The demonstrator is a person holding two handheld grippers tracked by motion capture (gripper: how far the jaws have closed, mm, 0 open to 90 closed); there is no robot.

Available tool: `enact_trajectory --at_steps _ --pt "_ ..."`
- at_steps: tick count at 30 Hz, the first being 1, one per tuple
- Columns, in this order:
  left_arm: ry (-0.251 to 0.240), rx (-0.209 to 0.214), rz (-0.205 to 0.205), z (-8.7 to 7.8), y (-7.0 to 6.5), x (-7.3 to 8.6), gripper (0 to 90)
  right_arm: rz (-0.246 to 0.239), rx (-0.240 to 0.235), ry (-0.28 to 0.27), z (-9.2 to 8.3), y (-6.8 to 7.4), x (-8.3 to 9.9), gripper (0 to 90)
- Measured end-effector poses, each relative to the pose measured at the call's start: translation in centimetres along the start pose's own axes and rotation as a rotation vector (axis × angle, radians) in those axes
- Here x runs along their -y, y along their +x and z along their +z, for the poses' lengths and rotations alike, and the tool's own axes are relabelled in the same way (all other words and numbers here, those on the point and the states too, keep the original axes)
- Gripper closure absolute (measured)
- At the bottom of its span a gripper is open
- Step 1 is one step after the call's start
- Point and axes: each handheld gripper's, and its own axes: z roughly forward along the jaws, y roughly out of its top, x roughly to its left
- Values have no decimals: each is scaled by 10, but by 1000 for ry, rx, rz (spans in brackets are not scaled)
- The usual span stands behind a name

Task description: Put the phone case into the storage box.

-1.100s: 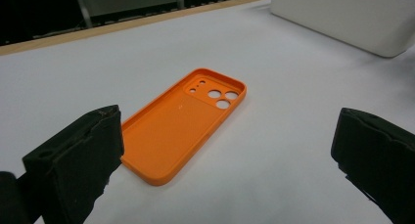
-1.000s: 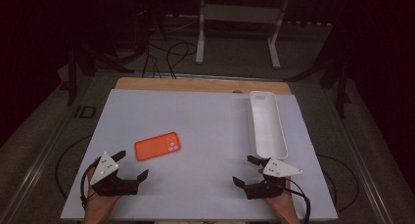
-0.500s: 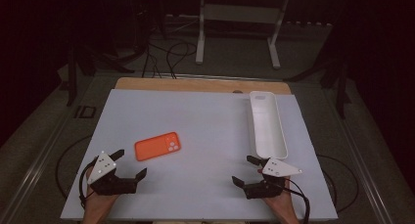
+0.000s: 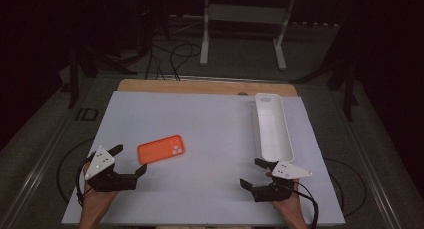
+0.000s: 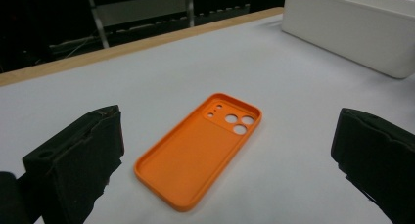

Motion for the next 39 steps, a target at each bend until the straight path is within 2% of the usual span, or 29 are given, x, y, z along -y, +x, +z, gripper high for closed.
enact_trajectory --at_steps 11,14,18,26,31,34,39 --pt "2 5 13 10 1 -11 0 -9 -11 8 -1 1 1 97" --pt "21 3 46 13 3 -16 0 -6 -10 4 -1 1 1 97" --pt "22 3 66 15 5 -21 0 -4 -3 -1 -2 0 1 98" --pt "17 4 65 23 10 -25 0 -1 -2 2 -1 1 1 98" --pt "30 8 73 27 13 -26 0 -5 -6 4 -1 1 1 98" --pt "39 21 65 30 16 -27 0 -6 -6 5 0 1 1 98" --pt "67 41 76 34 21 -29 0 -7 -4 6 1 1 1 98"
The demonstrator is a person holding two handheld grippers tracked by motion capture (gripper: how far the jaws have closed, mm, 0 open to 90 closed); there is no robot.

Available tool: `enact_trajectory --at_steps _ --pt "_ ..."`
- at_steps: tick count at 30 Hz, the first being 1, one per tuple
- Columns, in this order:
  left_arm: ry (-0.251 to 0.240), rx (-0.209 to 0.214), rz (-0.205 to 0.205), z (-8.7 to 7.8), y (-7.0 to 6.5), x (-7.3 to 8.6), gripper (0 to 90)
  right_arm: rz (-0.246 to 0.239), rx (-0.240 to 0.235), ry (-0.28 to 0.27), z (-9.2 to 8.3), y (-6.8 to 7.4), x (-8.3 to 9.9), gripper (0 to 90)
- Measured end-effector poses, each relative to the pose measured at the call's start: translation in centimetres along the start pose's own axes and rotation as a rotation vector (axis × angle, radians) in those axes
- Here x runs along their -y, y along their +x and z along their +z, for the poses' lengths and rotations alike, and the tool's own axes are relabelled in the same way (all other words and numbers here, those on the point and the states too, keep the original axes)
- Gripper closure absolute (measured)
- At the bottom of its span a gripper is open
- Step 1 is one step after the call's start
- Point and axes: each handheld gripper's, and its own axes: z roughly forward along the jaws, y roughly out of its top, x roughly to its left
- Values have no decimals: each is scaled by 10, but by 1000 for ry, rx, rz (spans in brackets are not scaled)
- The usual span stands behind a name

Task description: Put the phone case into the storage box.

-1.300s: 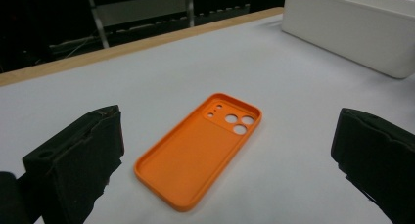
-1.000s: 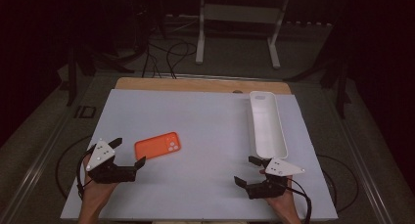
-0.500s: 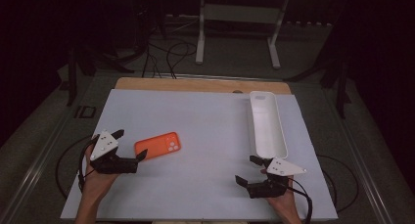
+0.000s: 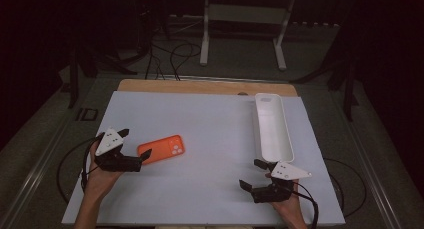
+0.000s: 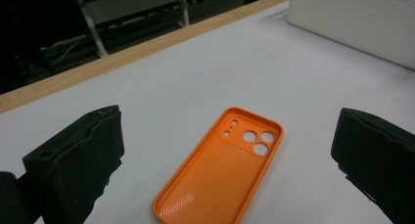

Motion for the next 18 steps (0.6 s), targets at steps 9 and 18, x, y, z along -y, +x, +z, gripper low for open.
enact_trajectory --at_steps 9,18 --pt "44 14 0 10 9 -1 0 1 -1 1 1 0 0 98" --pt "63 -11 -19 18 17 2 0 3 -1 1 1 1 0 98"
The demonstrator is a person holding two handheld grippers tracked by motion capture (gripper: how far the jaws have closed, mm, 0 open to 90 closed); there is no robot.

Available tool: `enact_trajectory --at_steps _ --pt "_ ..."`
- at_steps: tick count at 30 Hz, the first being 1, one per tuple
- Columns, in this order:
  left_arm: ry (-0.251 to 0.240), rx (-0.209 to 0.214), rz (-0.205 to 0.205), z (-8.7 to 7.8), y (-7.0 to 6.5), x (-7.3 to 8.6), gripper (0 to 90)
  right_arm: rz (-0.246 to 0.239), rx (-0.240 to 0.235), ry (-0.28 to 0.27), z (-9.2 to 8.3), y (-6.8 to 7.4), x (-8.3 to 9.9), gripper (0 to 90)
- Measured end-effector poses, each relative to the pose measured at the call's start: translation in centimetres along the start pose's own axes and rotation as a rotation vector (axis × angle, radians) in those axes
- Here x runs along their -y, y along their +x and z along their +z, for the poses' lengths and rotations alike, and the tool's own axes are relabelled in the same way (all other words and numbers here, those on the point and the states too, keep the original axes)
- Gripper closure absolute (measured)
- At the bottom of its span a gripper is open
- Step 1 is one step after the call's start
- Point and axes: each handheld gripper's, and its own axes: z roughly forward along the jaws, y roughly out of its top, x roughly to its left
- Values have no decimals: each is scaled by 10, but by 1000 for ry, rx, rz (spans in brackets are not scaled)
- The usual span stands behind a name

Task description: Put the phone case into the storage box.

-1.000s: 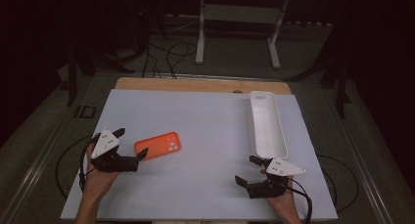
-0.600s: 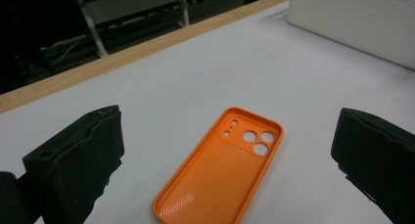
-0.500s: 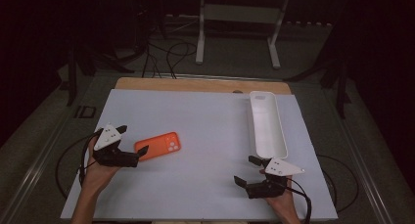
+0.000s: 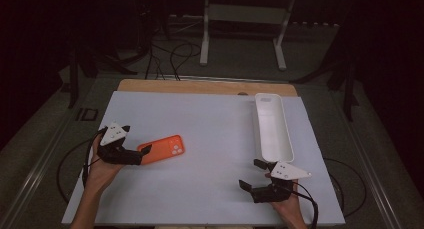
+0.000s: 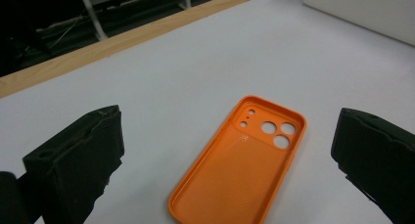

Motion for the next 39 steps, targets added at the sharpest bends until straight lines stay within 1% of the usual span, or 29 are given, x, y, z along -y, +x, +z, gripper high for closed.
enact_trajectory --at_steps 5,10,15,20,29,30,31,35,39 --pt "14 -8 0 2 1 1 0 -2 -1 1 0 0 0 98" --pt "41 -9 -1 6 3 2 0 -2 -1 0 0 0 0 98" --pt "67 1 -11 11 5 3 0 -3 -3 -1 0 0 0 98" --pt "89 3 -14 14 7 4 9 -3 -3 -1 0 0 0 98" --pt "123 25 -5 17 7 6 80 -2 -3 -3 1 0 0 98" --pt "133 34 -4 19 8 7 80 -3 -3 -3 1 0 0 98" --pt "137 35 -3 20 8 7 96 -4 -3 -4 1 0 0 98" --pt "155 29 -1 22 10 9 115 -3 -1 -2 1 0 0 98" --pt "171 34 0 25 11 10 132 -3 -2 -3 2 0 0 98"
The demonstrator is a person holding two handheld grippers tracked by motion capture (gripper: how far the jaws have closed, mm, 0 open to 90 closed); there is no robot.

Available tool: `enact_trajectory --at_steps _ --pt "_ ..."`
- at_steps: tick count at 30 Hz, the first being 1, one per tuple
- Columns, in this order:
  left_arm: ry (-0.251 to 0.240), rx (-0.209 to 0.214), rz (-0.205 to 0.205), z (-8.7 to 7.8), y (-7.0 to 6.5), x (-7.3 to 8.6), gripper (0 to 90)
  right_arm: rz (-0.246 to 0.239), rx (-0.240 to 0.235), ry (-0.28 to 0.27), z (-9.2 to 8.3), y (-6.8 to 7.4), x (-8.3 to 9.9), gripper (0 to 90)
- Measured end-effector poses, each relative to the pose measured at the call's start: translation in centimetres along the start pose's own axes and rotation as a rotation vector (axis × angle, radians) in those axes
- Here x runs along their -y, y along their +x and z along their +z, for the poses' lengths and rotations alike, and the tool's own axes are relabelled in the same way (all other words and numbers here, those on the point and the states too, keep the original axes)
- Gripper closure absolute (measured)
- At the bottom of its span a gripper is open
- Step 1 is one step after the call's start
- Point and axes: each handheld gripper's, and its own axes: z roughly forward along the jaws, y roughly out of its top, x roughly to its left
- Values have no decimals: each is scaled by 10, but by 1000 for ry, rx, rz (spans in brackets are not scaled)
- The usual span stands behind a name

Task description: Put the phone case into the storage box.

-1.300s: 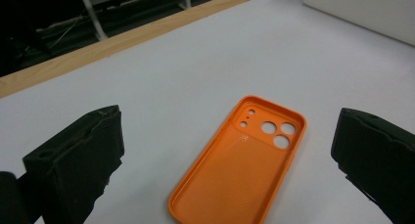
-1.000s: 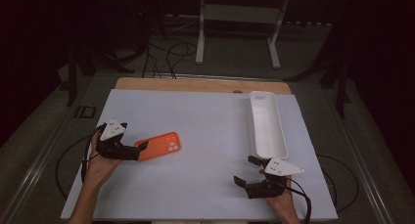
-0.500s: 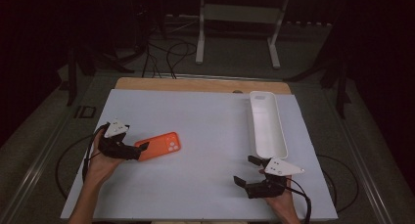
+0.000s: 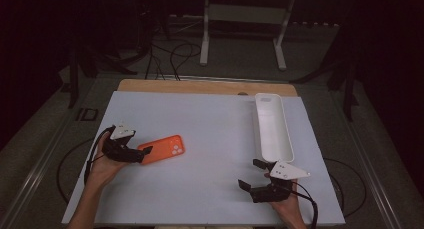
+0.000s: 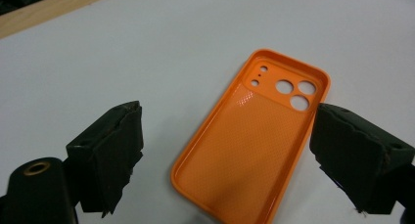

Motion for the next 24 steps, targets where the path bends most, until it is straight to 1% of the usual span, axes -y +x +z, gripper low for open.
enact_trajectory --at_steps 4,7,12,13,15,16,20,23,24 --pt "11 13 -2 2 2 1 133 1 1 1 0 0 0 98" --pt "23 14 -2 5 3 1 128 0 2 -1 0 0 0 98" --pt "47 17 5 10 3 3 146 0 5 0 0 0 0 98" --pt "57 19 12 10 4 3 148 1 5 0 -1 0 0 98" --pt "66 8 10 13 3 3 166 -1 4 0 -1 0 0 98" --pt "72 5 12 14 2 3 194 -2 5 1 -1 0 0 98" --pt "80 28 15 16 2 4 320 1 4 0 -1 0 0 98" --pt "82 55 15 16 3 5 466 0 4 0 -1 0 0 98" --pt "87 64 16 17 3 5 502 1 4 0 -1 0 0 98"
